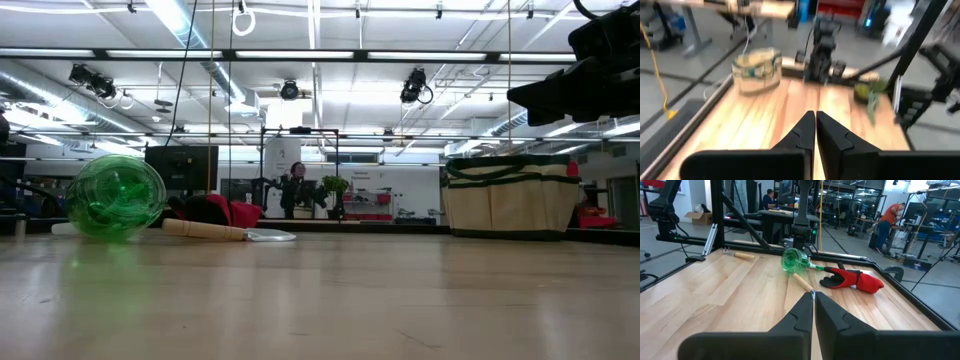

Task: Pick & Place Garden tools in Gardening bag
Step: Put the green spray bottle into the gardening bag

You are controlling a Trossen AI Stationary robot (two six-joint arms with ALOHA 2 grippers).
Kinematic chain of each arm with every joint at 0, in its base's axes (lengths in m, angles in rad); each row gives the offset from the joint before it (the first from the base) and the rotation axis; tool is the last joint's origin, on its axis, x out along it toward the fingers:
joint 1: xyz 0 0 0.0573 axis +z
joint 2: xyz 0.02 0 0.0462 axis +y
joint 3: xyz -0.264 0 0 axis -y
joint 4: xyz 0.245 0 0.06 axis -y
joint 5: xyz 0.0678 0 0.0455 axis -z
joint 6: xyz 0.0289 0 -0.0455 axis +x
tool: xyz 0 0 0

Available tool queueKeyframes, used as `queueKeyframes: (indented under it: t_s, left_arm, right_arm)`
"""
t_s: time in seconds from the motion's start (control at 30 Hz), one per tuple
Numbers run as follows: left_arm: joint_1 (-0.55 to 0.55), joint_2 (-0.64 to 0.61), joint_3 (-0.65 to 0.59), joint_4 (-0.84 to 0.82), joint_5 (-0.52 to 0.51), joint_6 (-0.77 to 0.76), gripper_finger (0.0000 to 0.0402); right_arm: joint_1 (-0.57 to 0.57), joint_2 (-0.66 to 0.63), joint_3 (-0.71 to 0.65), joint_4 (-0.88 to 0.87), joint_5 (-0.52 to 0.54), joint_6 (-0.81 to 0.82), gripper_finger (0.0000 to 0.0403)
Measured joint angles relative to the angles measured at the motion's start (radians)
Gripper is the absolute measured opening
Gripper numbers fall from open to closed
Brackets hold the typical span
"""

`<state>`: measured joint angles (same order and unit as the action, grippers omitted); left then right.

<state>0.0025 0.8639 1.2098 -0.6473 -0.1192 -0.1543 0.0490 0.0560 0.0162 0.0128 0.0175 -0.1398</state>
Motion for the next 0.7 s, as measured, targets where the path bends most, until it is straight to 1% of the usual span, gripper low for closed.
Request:
queueKeyframes:
  t_s: [0.23,0.4,0.6,0.7]
  left_arm:
    - [0.000,0.064,0.000,-0.051,0.000,0.000,0.0023]
    - [0.000,0.106,0.000,-0.047,-0.003,0.008,0.0023]
    - [0.000,0.126,0.000,-0.048,-0.004,0.008,0.0023]
    - [0.000,0.125,0.000,-0.045,-0.025,0.009,0.0023]
  right_arm:
    - [0.000,0.000,0.000,0.000,0.000,0.000,0.0023]
    - [0.000,0.000,0.000,0.000,0.000,0.000,0.0023]
    - [0.000,0.000,0.000,0.000,0.000,0.000,0.0023]
    - [0.000,0.000,0.000,0.000,0.000,0.000,0.0023]
